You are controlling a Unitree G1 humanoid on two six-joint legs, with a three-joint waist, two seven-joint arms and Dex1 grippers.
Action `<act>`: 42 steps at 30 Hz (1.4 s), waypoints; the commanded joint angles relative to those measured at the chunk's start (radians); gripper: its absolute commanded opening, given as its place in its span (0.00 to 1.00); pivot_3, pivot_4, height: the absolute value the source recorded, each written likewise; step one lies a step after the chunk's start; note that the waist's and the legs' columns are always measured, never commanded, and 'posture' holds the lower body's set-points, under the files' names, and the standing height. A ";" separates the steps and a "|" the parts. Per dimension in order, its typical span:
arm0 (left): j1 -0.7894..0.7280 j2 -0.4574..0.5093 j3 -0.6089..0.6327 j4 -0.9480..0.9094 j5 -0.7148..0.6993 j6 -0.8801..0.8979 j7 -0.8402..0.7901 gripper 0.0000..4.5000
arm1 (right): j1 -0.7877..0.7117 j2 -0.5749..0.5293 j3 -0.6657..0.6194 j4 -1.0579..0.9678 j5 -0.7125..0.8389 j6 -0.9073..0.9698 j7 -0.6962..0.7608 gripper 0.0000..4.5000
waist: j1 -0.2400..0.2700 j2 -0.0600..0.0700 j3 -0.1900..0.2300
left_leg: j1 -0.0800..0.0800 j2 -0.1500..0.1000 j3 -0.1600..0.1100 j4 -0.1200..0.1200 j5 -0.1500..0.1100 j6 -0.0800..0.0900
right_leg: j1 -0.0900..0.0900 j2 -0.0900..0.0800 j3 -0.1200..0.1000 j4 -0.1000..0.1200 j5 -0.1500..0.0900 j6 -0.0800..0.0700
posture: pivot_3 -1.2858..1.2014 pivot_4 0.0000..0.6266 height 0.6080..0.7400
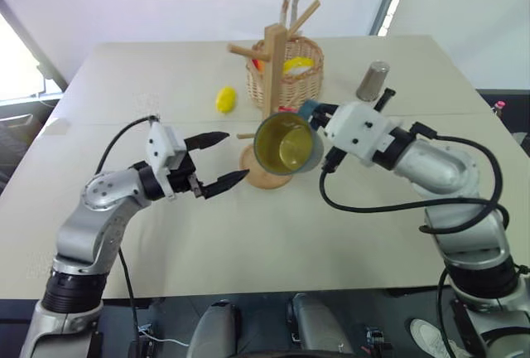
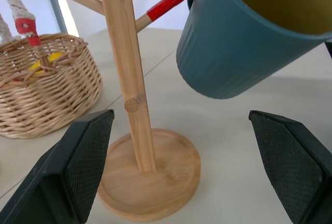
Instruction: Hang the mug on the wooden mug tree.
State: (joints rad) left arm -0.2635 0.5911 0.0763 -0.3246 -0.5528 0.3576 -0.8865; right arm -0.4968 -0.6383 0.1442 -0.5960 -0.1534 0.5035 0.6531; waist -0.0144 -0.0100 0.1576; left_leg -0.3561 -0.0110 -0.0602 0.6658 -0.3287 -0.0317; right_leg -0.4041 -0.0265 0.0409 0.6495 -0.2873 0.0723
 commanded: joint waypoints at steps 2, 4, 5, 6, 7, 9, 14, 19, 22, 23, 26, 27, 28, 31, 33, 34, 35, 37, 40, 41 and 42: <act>0.016 0.026 0.062 -0.045 -0.053 0.029 0.002 1.00 | -0.048 0.001 0.011 0.026 -0.013 -0.006 -0.004 0.02 | 0.000 0.000 0.000 | 0.000 0.000 0.000 0.000 0.000 0.000 | 0.000 0.000 0.000 0.000 0.000 0.000 | 0.52 0.24 1.00; 0.021 0.031 0.071 -0.054 -0.068 0.041 0.003 1.00 | -0.064 0.004 0.022 0.050 -0.019 -0.009 -0.007 0.02 | 0.000 0.000 0.000 | 0.000 0.000 0.000 0.000 0.000 0.000 | 0.000 0.000 0.000 0.000 0.000 0.000 | 0.52 0.24 1.00; 0.022 0.033 0.074 -0.058 -0.072 0.044 0.005 1.00 | -0.072 0.006 0.027 0.062 -0.022 -0.012 -0.010 0.02 | 0.001 0.000 0.000 | 0.000 0.000 0.000 0.000 0.000 0.000 | 0.000 0.000 0.000 0.000 0.000 0.000 | 0.52 0.24 1.00; 0.024 0.035 0.078 -0.063 -0.079 0.048 0.006 1.00 | -0.083 0.012 0.032 0.074 -0.024 -0.013 -0.013 0.02 | 0.001 0.000 0.000 | 0.000 0.000 0.000 0.000 0.000 0.000 | 0.000 0.000 0.000 0.000 0.000 0.000 | 0.52 0.24 1.00; 0.024 0.035 0.084 -0.069 -0.087 0.054 0.008 1.00 | -0.095 0.017 0.037 0.086 -0.025 -0.013 -0.016 0.02 | 0.000 -0.001 0.000 | 0.000 0.000 0.000 0.000 0.000 0.000 | 0.000 0.000 0.000 0.000 0.000 0.000 | 0.52 0.24 1.00; 0.026 0.036 0.094 -0.079 -0.102 0.064 0.013 1.00 | -0.108 0.024 0.043 0.100 -0.028 -0.015 -0.015 0.02 | 0.001 -0.001 0.000 | 0.000 0.000 0.000 0.000 0.000 0.000 | 0.000 0.000 0.000 0.000 0.000 0.000 | 0.52 0.24 1.00; 0.025 0.042 0.113 -0.098 -0.132 0.083 0.028 1.00 | -0.129 0.031 0.067 0.135 -0.040 -0.019 -0.005 0.02 | 0.000 -0.001 0.000 | -0.001 0.000 0.000 0.000 0.000 0.000 | -0.001 0.000 0.000 0.000 0.000 0.000 | 0.52 0.24 1.00; 0.021 0.042 0.118 -0.111 -0.142 0.092 0.040 1.00 | -0.143 0.039 0.088 0.168 -0.053 -0.028 -0.007 0.02 | 0.000 -0.001 0.000 | -0.001 0.000 0.000 0.000 0.000 0.000 | -0.001 0.000 0.000 0.000 0.000 0.000 | 0.52 0.24 1.00; 0.023 0.041 0.118 -0.117 -0.143 0.093 0.048 1.00 | -0.153 0.046 0.090 0.184 -0.055 -0.031 -0.012 0.02 | 0.000 -0.001 0.000 | -0.001 0.000 0.000 0.000 0.000 0.000 | -0.001 0.000 0.000 0.000 0.000 0.000 | 0.52 0.24 1.00; 0.023 0.040 0.117 -0.119 -0.143 0.093 0.050 1.00 | -0.156 0.049 0.090 0.187 -0.055 -0.031 -0.012 0.02 | 0.000 -0.001 0.000 | -0.001 0.000 0.000 0.000 0.000 0.000 | -0.001 0.000 0.000 0.000 0.000 0.000 | 0.52 0.24 1.00; 0.023 0.038 0.115 -0.123 -0.143 0.093 0.054 1.00 | -0.160 0.053 0.087 0.191 -0.059 -0.035 -0.015 0.15 | 0.000 -0.001 0.000 | -0.001 0.000 0.000 0.000 0.000 0.000 | -0.001 0.000 0.000 0.000 0.000 0.000 | 0.52 0.24 1.00; 0.023 0.038 0.114 -0.123 -0.143 0.093 0.055 1.00 | -0.161 0.054 0.085 0.192 -0.061 -0.036 -0.018 0.23 | 0.000 -0.001 0.000 | -0.001 0.000 0.000 0.000 0.000 0.000 | -0.001 0.000 0.000 0.000 0.000 0.000 | 0.52 0.24 1.00; 0.023 0.037 0.113 -0.122 -0.142 0.093 0.057 1.00 | -0.162 0.050 0.080 0.190 -0.066 -0.038 -0.021 0.33 | 0.000 -0.001 0.000 | -0.001 0.000 0.000 0.000 0.000 0.000 | -0.001 0.000 0.000 0.000 0.000 0.000 | 0.52 0.24 1.00; 0.021 0.035 0.108 -0.118 -0.141 0.092 0.059 1.00 | -0.157 0.033 0.056 0.173 -0.068 -0.036 -0.020 0.66 | 0.000 -0.001 0.000 | -0.001 0.000 0.000 0.000 0.000 0.000 | -0.001 0.000 0.000 0.000 0.000 0.000 | 0.52 0.24 1.00; 0.019 0.034 0.104 -0.110 -0.138 0.090 0.057 1.00 | -0.141 0.018 0.015 0.139 -0.044 -0.016 -0.008 0.66 | 0.002 -0.001 0.000 | -0.001 0.000 0.000 0.000 0.000 0.000 | -0.001 0.000 0.000 0.000 0.000 0.000 | 0.52 0.24 1.00; 0.019 0.033 0.103 -0.107 -0.137 0.088 0.056 1.00 | -0.134 0.014 0.000 0.126 -0.032 -0.009 -0.003 0.66 | 0.003 -0.001 0.000 | -0.001 0.000 0.000 0.000 0.000 0.000 | -0.001 0.000 0.000 0.000 0.000 0.000 | 0.52 0.24 1.00; 0.020 0.032 0.103 -0.101 -0.134 0.086 0.056 1.00 | -0.120 0.007 -0.020 0.105 -0.015 -0.001 0.008 0.66 | 0.003 -0.001 0.000 | -0.001 0.000 0.000 0.000 0.000 0.000 | -0.001 0.000 0.000 0.000 0.000 0.000 | 0.52 0.24 1.00; 0.021 0.028 0.104 -0.079 -0.125 0.080 0.059 1.00 | -0.072 -0.011 -0.081 0.052 0.039 0.012 0.039 0.66 | 0.004 -0.001 0.000 | -0.001 0.000 0.000 0.000 0.000 0.000 | -0.001 -0.001 0.000 -0.001 0.000 0.000 | 0.52 0.24 1.00; 0.027 0.016 0.109 -0.046 -0.107 0.069 0.075 1.00 | 0.009 -0.020 -0.179 -0.010 0.114 0.034 0.058 0.66 | 0.003 -0.001 0.001 | -0.001 0.000 0.000 -0.001 0.000 0.000 | -0.001 -0.001 0.000 -0.001 0.000 0.000 | 0.52 0.24 1.00; 0.030 0.010 0.111 -0.028 -0.092 0.060 0.087 1.00 | 0.042 -0.007 -0.225 -0.030 0.152 0.053 0.057 0.66 | 0.003 -0.001 0.001 | -0.001 0.000 0.000 -0.001 0.000 0.000 | -0.001 -0.001 0.000 -0.001 0.000 0.000 | 0.52 0.24 1.00; 0.032 0.006 0.113 -0.015 -0.081 0.054 0.094 1.00 | 0.065 0.002 -0.255 -0.044 0.180 0.068 0.053 0.66 | 0.003 -0.001 0.001 | -0.001 0.000 0.000 -0.001 0.000 0.000 | -0.001 -0.001 0.000 -0.001 0.000 0.000 | 0.52 0.24 1.00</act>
State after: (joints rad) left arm -0.2329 0.6007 0.1726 -0.3456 -0.6513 0.4406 -0.8066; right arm -0.4371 -0.6441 -0.0380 -0.5886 -0.0246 0.5557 0.7091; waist -0.0115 -0.0110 0.1581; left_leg -0.3571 -0.0110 -0.0601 0.6649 -0.3288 -0.0318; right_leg -0.4046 -0.0270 0.0410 0.6486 -0.2872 0.0721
